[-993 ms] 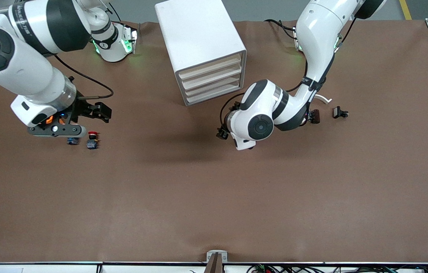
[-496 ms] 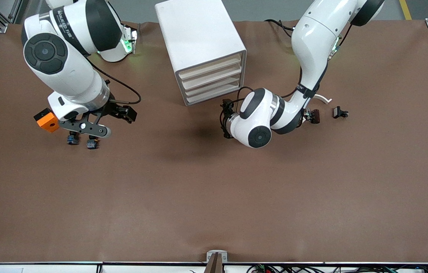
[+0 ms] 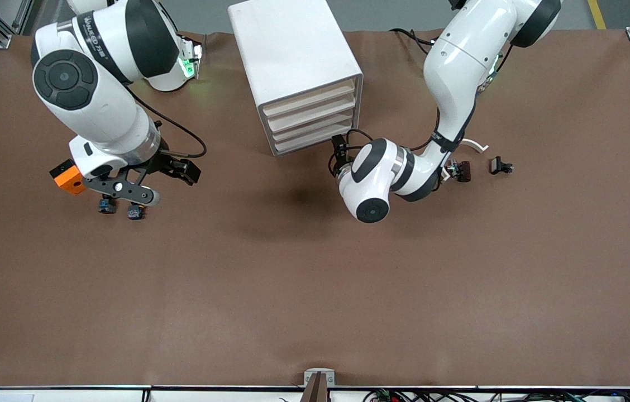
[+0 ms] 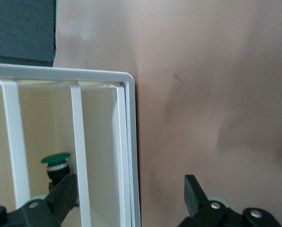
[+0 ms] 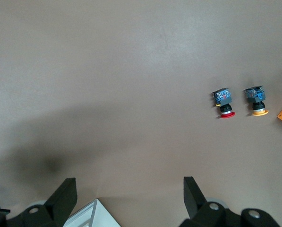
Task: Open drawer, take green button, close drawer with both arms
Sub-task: 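Grasp the drawer handle with the left gripper and pull the drawer open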
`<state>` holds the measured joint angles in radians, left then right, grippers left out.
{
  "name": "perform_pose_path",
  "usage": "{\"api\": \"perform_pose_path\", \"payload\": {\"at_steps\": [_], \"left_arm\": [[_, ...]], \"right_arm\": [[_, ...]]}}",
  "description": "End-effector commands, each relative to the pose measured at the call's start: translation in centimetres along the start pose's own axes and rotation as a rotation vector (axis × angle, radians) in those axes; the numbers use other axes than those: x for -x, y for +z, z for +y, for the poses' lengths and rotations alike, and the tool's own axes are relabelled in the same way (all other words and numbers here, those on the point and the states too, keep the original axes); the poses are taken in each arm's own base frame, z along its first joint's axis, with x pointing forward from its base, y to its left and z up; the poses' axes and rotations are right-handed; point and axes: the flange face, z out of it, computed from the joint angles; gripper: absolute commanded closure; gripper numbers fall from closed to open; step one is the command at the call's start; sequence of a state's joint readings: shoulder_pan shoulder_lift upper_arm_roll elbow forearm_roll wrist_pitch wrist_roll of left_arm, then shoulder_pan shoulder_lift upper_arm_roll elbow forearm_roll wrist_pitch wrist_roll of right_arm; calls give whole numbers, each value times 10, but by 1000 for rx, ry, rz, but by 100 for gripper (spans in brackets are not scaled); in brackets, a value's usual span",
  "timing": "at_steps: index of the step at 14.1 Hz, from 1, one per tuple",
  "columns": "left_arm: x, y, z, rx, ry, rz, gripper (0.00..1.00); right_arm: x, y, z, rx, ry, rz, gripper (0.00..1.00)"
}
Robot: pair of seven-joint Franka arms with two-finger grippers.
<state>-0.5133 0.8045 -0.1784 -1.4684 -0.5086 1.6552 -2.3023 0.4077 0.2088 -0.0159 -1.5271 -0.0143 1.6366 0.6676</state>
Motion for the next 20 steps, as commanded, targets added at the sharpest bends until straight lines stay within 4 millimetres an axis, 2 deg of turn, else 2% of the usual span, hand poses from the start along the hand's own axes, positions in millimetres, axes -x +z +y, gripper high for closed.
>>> {"api": "perform_pose_path", "payload": {"at_steps": [1,3,10,13,15,18,20], "left_arm": [[21,33,-14,-27,48,41,0],[23,38,-13,-40,44,35,0],[28,38,-17,-120,39,-45,0],[32,50,-13,-168,30,-69,0],[34,50,-15,-184,29,-89,2],[37,53,-18,-213,24,-111,11],[37,63,-14,-223,16,-100,21]], "right_arm": [[-2,-5,-3,-7,19,2,0],[-2,-6,-3,-8,19,3,0],[-2,-5,-3,-6,18,1,0],[-2,-5,-3,-7,18,2,0],[-3,-2,-4,-3,18,-3,0],[-3,-2,-4,-4,18,-2,0],[-3,-2,-4,-4,18,-2,0]]}}
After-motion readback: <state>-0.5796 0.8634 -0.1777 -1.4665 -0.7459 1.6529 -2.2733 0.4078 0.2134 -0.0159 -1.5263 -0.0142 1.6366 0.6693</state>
